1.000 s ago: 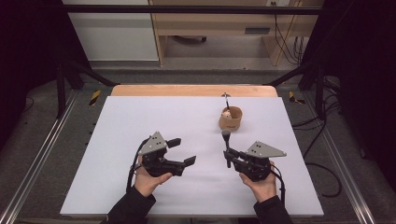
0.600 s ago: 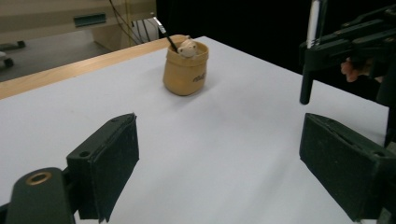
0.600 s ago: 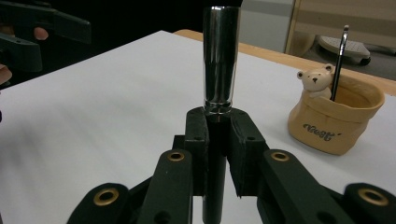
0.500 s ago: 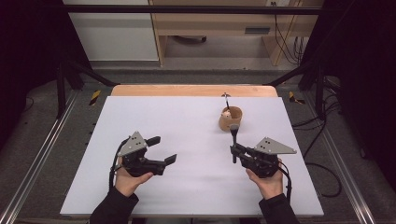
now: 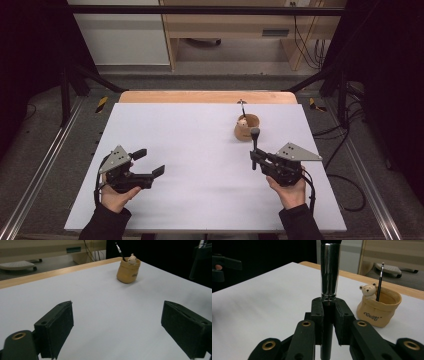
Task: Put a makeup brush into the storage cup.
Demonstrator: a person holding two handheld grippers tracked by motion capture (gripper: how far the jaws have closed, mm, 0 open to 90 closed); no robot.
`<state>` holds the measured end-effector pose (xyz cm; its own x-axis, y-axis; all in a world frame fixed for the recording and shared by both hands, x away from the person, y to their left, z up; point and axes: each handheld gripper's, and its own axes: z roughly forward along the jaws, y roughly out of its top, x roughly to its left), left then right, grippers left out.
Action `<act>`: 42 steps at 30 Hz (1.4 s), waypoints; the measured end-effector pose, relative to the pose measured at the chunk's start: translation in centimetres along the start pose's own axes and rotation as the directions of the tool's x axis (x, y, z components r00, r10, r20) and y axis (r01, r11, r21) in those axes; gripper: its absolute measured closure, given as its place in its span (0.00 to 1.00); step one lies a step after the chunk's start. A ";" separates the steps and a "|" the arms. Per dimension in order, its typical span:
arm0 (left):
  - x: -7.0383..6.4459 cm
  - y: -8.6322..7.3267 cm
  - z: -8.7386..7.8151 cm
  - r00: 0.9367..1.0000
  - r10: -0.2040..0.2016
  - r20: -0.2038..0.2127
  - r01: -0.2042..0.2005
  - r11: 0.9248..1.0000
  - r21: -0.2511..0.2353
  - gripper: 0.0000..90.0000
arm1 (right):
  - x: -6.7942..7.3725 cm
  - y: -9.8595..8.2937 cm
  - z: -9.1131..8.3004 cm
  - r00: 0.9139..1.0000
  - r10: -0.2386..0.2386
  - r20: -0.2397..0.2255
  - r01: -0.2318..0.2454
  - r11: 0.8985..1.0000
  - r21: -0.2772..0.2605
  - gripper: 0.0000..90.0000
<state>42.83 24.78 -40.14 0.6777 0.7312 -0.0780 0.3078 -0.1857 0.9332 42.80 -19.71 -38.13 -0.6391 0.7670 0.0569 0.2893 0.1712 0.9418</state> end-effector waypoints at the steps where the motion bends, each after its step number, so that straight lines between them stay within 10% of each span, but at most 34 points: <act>1: 0.2 -0.2 -0.2 1.000 0.000 -0.007 0.000 1.000 0.001 0.11 | -0.1 0.0 0.0 1.000 0.000 0.001 0.000 1.000 -0.001 0.88; 18: 2.4 -2.4 -1.8 0.996 -0.018 -0.086 0.018 1.000 0.005 0.11 | -1.1 0.9 0.8 0.998 0.049 0.037 -0.048 0.998 -0.029 0.88; 42: 2.8 -3.0 -1.8 0.995 -0.014 -0.098 0.016 1.000 0.023 0.08 | -3.7 2.9 2.8 0.985 0.119 0.121 -0.112 0.992 -0.065 0.88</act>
<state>42.64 28.60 -42.48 0.6050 0.7943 -0.0562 0.3337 -0.1888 0.9236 48.02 -20.29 -36.54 -0.5090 0.8511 0.1284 0.3119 0.0433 0.9491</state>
